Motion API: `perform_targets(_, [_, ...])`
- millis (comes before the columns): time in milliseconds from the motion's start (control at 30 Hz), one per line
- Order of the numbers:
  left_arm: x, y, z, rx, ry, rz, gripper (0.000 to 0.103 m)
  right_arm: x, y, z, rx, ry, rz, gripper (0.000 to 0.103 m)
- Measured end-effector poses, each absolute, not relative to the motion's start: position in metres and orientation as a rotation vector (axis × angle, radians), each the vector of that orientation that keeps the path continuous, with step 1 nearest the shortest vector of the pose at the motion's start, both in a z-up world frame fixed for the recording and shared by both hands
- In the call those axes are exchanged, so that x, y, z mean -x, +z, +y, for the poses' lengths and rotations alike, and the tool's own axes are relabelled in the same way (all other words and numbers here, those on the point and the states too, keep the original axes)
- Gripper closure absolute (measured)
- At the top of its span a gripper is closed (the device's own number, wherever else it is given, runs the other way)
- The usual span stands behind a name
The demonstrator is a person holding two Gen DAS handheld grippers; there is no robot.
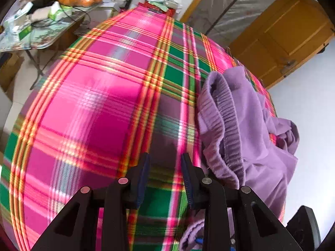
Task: Fold clothes
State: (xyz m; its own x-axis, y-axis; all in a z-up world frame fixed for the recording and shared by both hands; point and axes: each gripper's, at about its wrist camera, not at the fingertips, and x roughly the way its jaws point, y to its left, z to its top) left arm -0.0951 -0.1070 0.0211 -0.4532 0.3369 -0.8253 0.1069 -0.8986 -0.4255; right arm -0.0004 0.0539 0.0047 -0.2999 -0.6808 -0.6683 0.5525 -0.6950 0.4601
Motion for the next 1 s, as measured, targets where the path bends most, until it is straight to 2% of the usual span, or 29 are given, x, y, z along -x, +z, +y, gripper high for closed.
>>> perform_targets(267, [0.135,0.028,-0.082,1.532,2.348,-0.663,0.070,-0.017,0.011,0.078,-1.145,-2.215,-0.117,0.081])
perform_targets(333, [0.143,0.034,-0.073,1.515,2.329,-0.645,0.050,-0.016,0.008,0.082,-1.161,-2.220,-0.130,0.079])
perform_targets(400, [0.151,0.037,-0.064,1.516,2.300,-0.632,0.045,-0.016,0.006,0.083,-1.170,-2.221,-0.140,0.079])
perform_targets(600, [0.157,0.033,-0.048,1.575,2.296,-0.571,0.045,-0.015,0.001,0.085,-1.200,-2.217,-0.160,0.079])
perform_targets(833, [0.169,0.025,-0.055,1.614,2.319,-0.600,0.045,-0.016,0.005,0.070,-1.193,-2.228,-0.113,0.077])
perform_targets(900, [0.173,0.023,-0.057,1.625,2.325,-0.609,0.046,-0.019,0.007,0.065,-1.173,-2.240,-0.074,0.066])
perform_targets(1000, [0.178,0.020,-0.060,1.642,2.334,-0.622,0.053,-0.027,0.012,0.054,-1.126,-2.264,0.012,0.056])
